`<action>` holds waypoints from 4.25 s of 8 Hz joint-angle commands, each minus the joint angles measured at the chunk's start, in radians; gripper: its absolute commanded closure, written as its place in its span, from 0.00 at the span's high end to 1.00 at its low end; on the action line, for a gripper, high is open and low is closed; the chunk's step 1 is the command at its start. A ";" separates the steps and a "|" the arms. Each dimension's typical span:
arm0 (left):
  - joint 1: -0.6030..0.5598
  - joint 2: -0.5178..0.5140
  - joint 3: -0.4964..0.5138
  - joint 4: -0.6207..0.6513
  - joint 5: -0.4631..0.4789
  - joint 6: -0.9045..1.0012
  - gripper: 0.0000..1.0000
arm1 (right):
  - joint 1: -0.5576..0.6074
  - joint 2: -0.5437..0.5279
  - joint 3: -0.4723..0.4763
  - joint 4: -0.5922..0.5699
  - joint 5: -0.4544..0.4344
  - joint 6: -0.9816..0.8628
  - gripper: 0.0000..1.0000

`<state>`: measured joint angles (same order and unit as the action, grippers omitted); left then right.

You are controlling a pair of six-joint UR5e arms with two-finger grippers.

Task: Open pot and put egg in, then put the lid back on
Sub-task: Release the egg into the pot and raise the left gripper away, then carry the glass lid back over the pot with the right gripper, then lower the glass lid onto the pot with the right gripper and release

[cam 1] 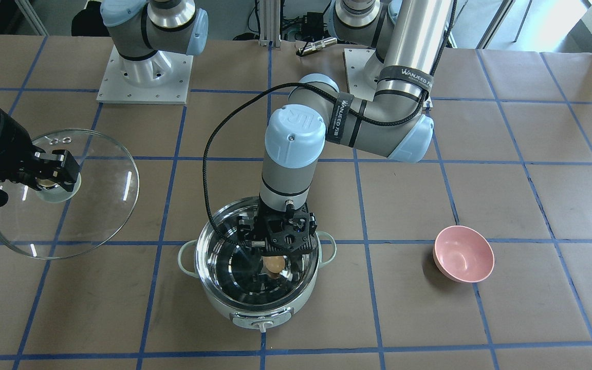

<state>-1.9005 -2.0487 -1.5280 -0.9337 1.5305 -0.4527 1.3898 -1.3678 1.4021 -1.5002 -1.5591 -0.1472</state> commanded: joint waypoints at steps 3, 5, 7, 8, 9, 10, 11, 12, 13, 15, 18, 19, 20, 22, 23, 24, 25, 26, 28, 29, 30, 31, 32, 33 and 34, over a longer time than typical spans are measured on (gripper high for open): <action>0.004 0.220 0.005 -0.197 -0.036 -0.006 1.00 | 0.014 -0.007 0.001 -0.006 0.017 0.009 0.00; 0.046 0.339 0.009 -0.403 -0.047 0.021 1.00 | 0.107 0.001 -0.005 -0.035 0.047 0.072 0.00; 0.125 0.396 0.029 -0.630 -0.096 0.051 1.00 | 0.240 0.022 -0.009 -0.101 0.068 0.211 0.00; 0.144 0.418 0.034 -0.663 -0.075 0.131 1.00 | 0.288 0.047 -0.011 -0.148 0.070 0.269 0.00; 0.152 0.432 0.034 -0.671 -0.066 0.210 1.00 | 0.337 0.079 -0.015 -0.194 0.070 0.312 0.00; 0.173 0.438 0.034 -0.675 -0.062 0.242 1.00 | 0.380 0.116 -0.034 -0.228 0.071 0.375 0.00; 0.193 0.476 0.034 -0.741 -0.049 0.306 1.00 | 0.399 0.146 -0.058 -0.244 0.114 0.385 0.00; 0.214 0.490 0.032 -0.779 0.021 0.384 1.00 | 0.409 0.160 -0.067 -0.273 0.137 0.399 0.00; 0.222 0.490 0.032 -0.780 0.025 0.393 1.00 | 0.417 0.165 -0.068 -0.276 0.146 0.403 0.00; 0.263 0.492 0.035 -0.783 0.023 0.446 1.00 | 0.445 0.200 -0.068 -0.281 0.145 0.431 0.00; 0.311 0.504 0.037 -0.783 -0.004 0.488 1.00 | 0.449 0.229 -0.068 -0.293 0.145 0.443 0.00; 0.320 0.502 0.035 -0.781 -0.021 0.488 1.00 | 0.449 0.233 -0.068 -0.293 0.145 0.443 0.00; 0.322 0.502 0.034 -0.781 -0.026 0.488 1.00 | 0.449 0.239 -0.068 -0.298 0.145 0.445 0.00; 0.317 0.502 0.032 -0.783 -0.021 0.488 1.00 | 0.453 0.253 -0.068 -0.321 0.145 0.452 0.00; 0.317 0.504 0.034 -0.783 -0.018 0.488 1.00 | 0.454 0.259 -0.068 -0.334 0.145 0.454 0.00; 0.320 0.505 0.034 -0.783 -0.006 0.488 1.00 | 0.454 0.263 -0.068 -0.345 0.145 0.454 0.00; 0.322 0.505 0.035 -0.793 -0.003 0.488 1.00 | 0.454 0.263 -0.068 -0.345 0.145 0.454 0.00; 0.325 0.504 0.035 -0.803 0.005 0.488 1.00 | 0.454 0.263 -0.068 -0.345 0.145 0.457 0.00; 0.325 0.502 0.035 -0.804 0.002 0.488 1.00 | 0.454 0.268 -0.068 -0.345 0.129 0.456 0.00; 0.325 0.502 0.035 -0.804 0.004 0.489 1.00 | 0.454 0.269 -0.068 -0.345 0.131 0.456 0.00; 0.327 0.502 0.035 -0.806 0.005 0.489 1.00 | 0.454 0.269 -0.068 -0.345 0.131 0.456 0.00; 0.321 0.499 0.035 -0.813 0.011 0.493 1.00 | 0.454 0.269 -0.069 -0.347 0.131 0.457 0.00; 0.319 0.499 0.035 -0.826 0.025 0.502 1.00 | 0.454 0.271 -0.069 -0.353 0.132 0.457 0.00; 0.314 0.496 0.035 -0.824 0.048 0.517 1.00 | 0.454 0.273 -0.069 -0.353 0.133 0.457 0.00; 0.314 0.499 0.035 -0.824 0.045 0.517 1.00 | 0.454 0.277 -0.069 -0.359 0.133 0.460 0.00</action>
<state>-1.5828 -1.5503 -1.4926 -1.7551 1.5622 0.0538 1.8438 -1.0962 1.3332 -1.8517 -1.4270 0.3099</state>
